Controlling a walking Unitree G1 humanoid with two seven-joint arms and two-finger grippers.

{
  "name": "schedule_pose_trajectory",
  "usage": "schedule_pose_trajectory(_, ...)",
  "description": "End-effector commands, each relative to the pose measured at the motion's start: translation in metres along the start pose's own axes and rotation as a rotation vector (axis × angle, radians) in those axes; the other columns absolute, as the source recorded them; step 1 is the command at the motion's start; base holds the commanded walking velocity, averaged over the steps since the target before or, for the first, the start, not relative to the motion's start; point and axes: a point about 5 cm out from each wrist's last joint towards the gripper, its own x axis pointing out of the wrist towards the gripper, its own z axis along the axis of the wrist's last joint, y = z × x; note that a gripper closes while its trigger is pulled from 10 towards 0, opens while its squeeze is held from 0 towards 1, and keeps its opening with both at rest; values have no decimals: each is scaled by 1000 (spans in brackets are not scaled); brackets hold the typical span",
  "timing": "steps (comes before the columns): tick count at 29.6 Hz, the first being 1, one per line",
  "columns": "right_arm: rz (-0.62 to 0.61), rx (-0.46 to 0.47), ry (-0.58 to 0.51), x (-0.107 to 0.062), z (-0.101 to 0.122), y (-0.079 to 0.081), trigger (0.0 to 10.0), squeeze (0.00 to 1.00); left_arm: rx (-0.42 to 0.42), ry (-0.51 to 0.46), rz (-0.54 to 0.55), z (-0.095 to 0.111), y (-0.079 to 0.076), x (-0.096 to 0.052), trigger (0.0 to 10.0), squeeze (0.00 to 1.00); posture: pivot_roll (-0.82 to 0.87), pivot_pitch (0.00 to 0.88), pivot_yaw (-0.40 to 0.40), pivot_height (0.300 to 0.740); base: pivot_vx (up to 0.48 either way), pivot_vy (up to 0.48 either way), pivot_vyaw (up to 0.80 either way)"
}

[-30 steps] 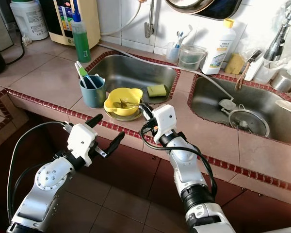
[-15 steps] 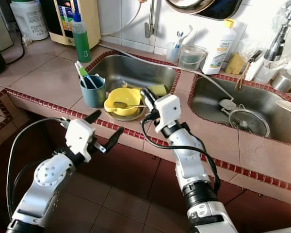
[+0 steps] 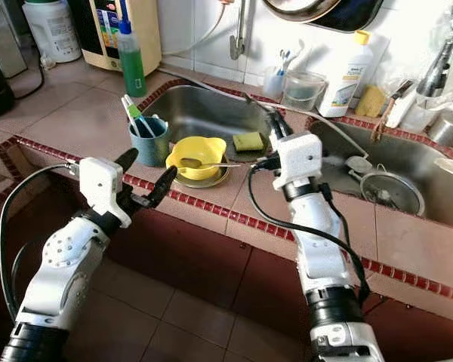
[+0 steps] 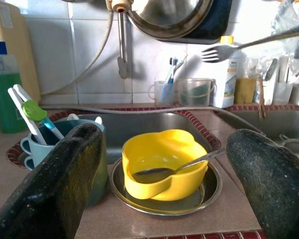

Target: Kitchen organization

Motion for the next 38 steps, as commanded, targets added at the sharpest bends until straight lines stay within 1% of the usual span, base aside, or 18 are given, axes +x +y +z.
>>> schedule_pose_trajectory(1, -69, -31, 2, -3, 3, -13, 10000, 0, -14, 4, -22, 1, 0, 4, 10000, 0, -176, 8, -38, 740, 0, 0, 0)
schedule_pose_trajectory(3, -97, -44, 13, -6, 3, -16, 10000, 0, -13, 1, -39, 3, 1, 4, 10000, 0, -176, 8, -38, 740, 0, 0, 0)
schedule_pose_trajectory(6, -139, -58, 18, -9, 5, -19, 10000, 0, -41, -2, -43, 5, 5, 4, 10000, 0, -184, 14, -35, 740, 0, 0, 0)
schedule_pose_trajectory(7, -139, -58, 18, -9, 5, -19, 10000, 0, -41, -2, -43, 5, 5, 4, 10000, 0, -184, 14, -35, 740, 0, 0, 0)
schedule_pose_trajectory(9, -190, -48, 28, -12, 6, -24, 10000, 0, -65, -8, -56, 9, 7, 6, 10000, 0, -186, 17, -33, 740, 0, 0, 0)
schedule_pose_trajectory(11, -203, -58, 30, -13, 6, -25, 10000, 0, -67, -4, -74, 9, 6, 6, 10000, 0, -186, 17, -33, 740, 0, 0, 0)
schedule_pose_trajectory(15, -207, -40, 46, -15, 5, -23, 10000, 0, -53, 14, -135, 5, -6, 5, 10000, 0, -192, 23, -24, 740, 0, 0, 0)
schedule_pose_trajectory(19, -213, -32, 50, -15, 5, -22, 10000, 0, -61, 18, -144, 4, -8, 5, 10000, 0, -191, 23, -24, 740, 0, 0, 0)
schedule_pose_trajectory(22, -207, -28, 60, -16, 3, -19, 10000, 0, -70, 27, -118, 1, -7, 5, 10000, 0, -191, 21, -22, 740, 0, 0, 0)
schedule_pose_trajectory(26, -199, -21, 63, -16, 3, -16, 10000, 0, -60, 30, -101, 0, -7, 6, 10000, 0, -191, 19, -23, 740, 0, 0, 0)
schedule_pose_trajectory(32, -194, -7, 69, -14, 3, -15, 10000, 0, -69, 17, -90, 1, -10, 7, 10000, 0, -191, 20, -27, 740, 0, 0, 0)
schedule_pose_trajectory(34, -197, 3, 88, -14, 1, -14, 10000, 0, -66, 18, -81, 0, -10, 7, 10000, 0, -191, 21, -27, 740, 0, 0, 0)
schedule_pose_trajectory(38, -199, 9, 92, -14, 1, -14, 10000, 0, -63, 14, -67, 1, -9, 7, 10000, 0, -189, 21, -28, 740, 0, 0, -756)
